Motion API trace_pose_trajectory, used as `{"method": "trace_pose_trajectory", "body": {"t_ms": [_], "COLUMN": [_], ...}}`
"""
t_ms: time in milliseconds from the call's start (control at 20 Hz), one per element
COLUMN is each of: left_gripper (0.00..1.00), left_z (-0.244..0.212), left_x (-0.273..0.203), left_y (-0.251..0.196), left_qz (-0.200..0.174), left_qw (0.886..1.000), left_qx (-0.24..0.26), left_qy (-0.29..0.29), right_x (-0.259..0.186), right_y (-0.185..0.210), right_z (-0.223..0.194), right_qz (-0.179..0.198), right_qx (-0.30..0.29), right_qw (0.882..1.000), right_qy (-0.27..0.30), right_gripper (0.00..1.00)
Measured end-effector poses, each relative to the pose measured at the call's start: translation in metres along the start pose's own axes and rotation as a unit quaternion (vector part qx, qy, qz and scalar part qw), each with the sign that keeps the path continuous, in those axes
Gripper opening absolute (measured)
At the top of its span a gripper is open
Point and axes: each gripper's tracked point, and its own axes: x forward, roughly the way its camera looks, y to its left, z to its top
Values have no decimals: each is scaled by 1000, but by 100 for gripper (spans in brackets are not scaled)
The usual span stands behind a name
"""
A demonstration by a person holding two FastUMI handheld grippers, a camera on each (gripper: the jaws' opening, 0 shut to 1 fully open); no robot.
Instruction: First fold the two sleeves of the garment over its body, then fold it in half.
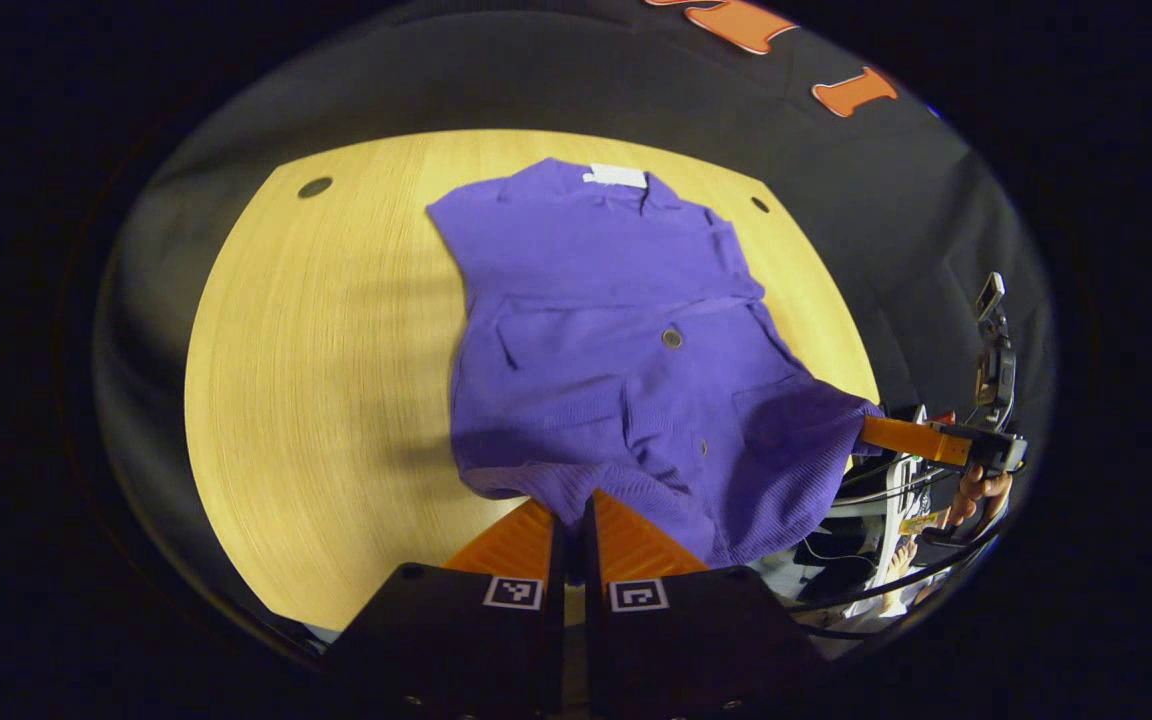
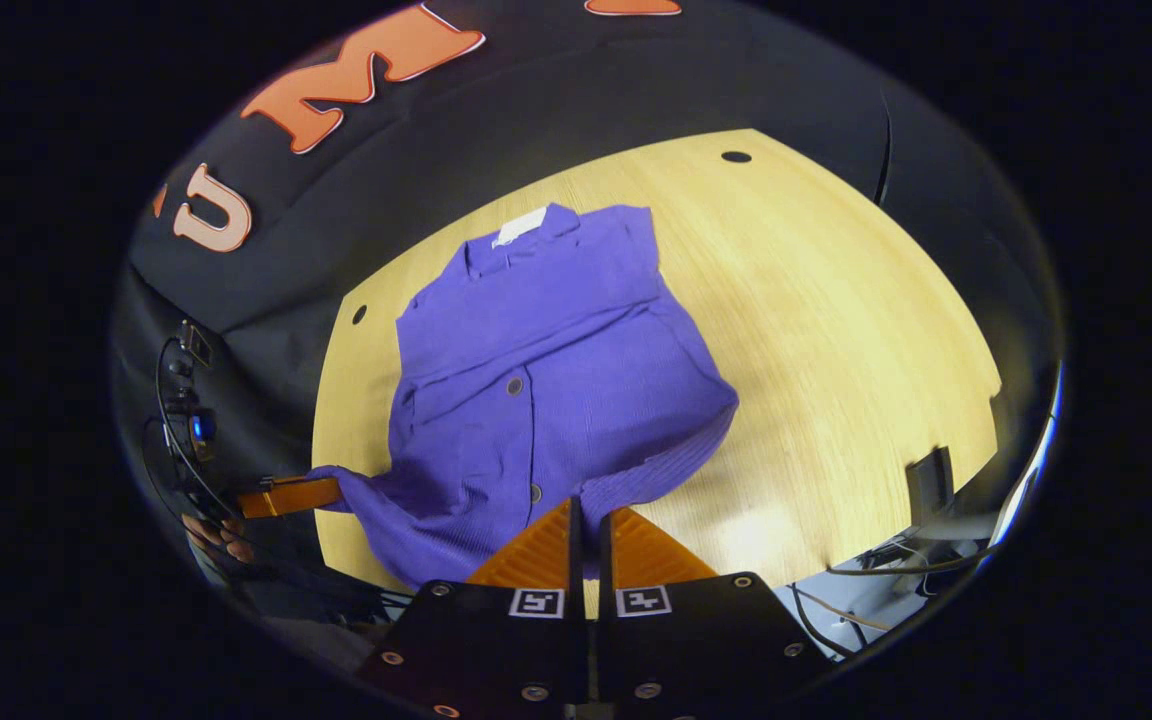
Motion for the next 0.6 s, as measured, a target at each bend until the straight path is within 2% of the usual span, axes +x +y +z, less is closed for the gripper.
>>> {"method": "trace_pose_trajectory", "body": {"t_ms": [200, 400, 600], "left_gripper": [10, 10, 11], "left_z": [47, 93, 136], "left_x": [-8, -10, -6], "left_y": [13, 29, 45], "left_qz": [1, 28, 55], "left_qw": [999, 998, 997], "left_qx": [25, 37, 6], "left_qy": [-24, -41, -58], "right_x": [-8, -6, 14], "right_y": [13, 14, 9], "right_z": [42, 87, 128], "right_qz": [-2, 1, 21], "right_qx": [-13, -25, -35], "right_qw": [999, 998, 998], "right_qy": [-34, -49, -48], "right_gripper": [5, 4, 4]}}
